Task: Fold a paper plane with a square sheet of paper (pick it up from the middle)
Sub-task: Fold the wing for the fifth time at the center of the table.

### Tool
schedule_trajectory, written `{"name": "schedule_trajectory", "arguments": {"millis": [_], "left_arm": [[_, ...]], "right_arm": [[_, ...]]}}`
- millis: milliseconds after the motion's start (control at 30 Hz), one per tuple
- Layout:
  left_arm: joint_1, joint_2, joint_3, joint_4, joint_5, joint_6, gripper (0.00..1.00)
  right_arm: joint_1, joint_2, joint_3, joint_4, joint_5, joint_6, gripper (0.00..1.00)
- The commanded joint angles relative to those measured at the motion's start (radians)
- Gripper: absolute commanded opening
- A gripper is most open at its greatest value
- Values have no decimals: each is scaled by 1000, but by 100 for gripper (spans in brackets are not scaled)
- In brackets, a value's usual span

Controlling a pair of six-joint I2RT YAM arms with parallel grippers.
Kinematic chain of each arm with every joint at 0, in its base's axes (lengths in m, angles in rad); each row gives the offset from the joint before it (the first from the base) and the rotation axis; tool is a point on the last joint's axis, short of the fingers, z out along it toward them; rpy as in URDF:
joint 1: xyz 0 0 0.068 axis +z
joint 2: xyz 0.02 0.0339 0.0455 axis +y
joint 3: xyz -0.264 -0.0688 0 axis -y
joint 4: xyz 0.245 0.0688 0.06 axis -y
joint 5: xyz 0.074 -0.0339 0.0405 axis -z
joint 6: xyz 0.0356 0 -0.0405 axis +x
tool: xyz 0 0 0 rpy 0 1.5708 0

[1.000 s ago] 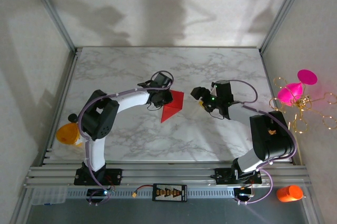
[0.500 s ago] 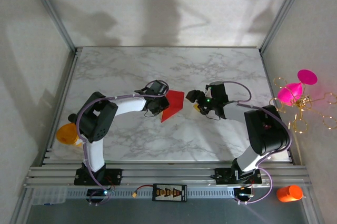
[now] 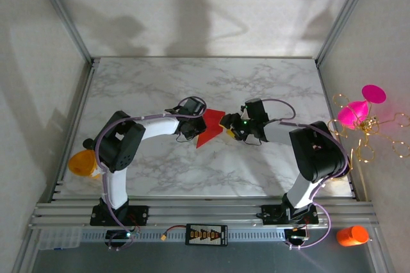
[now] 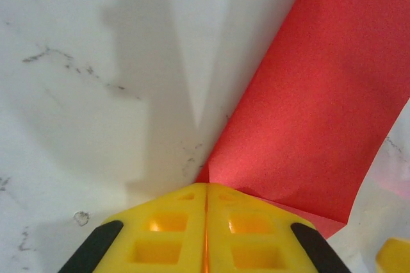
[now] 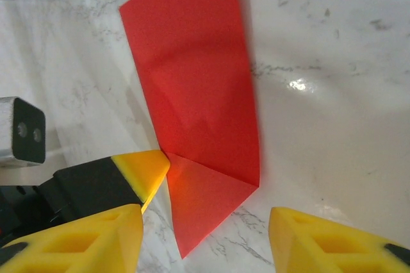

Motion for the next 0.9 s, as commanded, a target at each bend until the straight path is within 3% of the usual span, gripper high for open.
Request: {"name": "schedule_trajectory", "arguments": {"millis": [0, 467, 867], "left_arm": [[7, 35, 8, -66, -32, 16, 8], [3, 35, 5, -63, -29, 17, 8], [3, 33, 5, -67, -34, 20, 8]], "right_arm": [[18, 33, 32, -54, 38, 42, 52], [64, 98, 89, -70, 48, 56, 41], [66, 92, 72, 64, -53, 27, 36]]}}
